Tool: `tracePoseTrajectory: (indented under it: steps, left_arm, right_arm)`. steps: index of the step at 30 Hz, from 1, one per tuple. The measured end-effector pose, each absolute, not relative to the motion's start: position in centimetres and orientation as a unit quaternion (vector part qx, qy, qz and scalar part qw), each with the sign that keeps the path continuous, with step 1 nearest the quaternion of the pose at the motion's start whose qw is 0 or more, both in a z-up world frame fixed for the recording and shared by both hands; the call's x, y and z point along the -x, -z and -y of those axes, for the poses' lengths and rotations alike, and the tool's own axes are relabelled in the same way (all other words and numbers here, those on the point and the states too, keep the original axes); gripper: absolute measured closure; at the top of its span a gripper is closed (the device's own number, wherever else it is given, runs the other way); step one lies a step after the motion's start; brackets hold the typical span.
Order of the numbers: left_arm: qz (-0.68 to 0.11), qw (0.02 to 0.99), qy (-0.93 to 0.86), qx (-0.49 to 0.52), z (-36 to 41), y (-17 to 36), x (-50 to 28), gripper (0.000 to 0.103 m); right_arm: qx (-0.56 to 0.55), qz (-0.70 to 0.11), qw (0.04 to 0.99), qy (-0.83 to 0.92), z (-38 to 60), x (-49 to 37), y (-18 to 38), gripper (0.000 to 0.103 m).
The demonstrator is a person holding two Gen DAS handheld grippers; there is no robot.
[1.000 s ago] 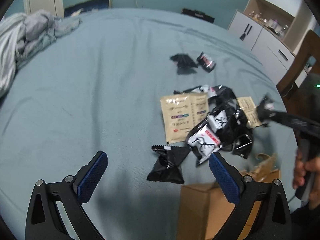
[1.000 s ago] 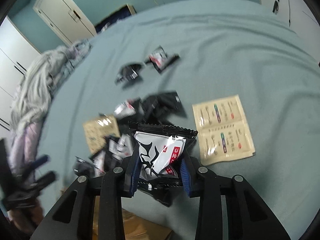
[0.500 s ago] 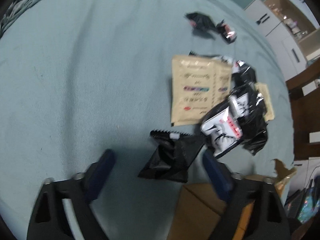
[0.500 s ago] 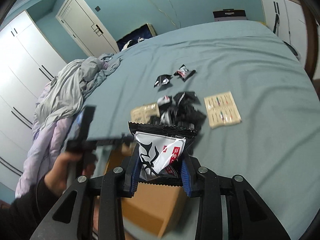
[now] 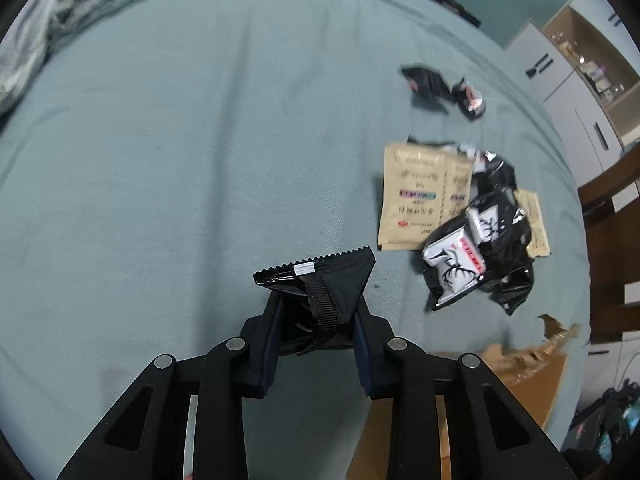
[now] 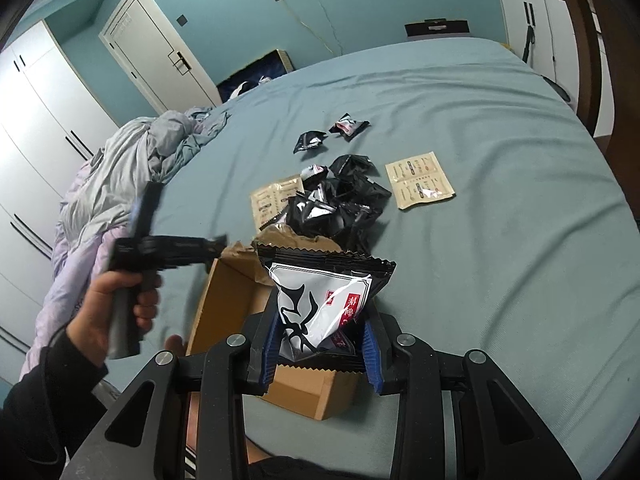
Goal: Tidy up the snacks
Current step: 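Carry the packet with the right gripper into the box and release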
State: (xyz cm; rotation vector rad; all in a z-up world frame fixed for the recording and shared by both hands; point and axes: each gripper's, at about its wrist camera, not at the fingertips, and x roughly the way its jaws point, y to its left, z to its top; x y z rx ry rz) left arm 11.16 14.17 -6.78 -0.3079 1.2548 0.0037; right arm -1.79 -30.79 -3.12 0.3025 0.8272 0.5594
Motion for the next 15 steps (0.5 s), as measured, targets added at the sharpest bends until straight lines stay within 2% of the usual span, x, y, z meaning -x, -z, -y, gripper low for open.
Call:
tracePoseTrajectory:
  steps: [8,15]
  left_arm:
    - [-0.494,0.865,0.036,0.074,-11.8,-0.8,-6.0,0.073]
    - [-0.479,0.864,0.15,0.038,-5.5,-2.2,-3.1,0.072]
  right_arm:
    - [-0.135,-0.399,0.866,-0.267,30.3,2.1,2.8,0.07]
    - [-0.12,-0.404,0.866,-0.27,30.0,1.8,3.0,0.07]
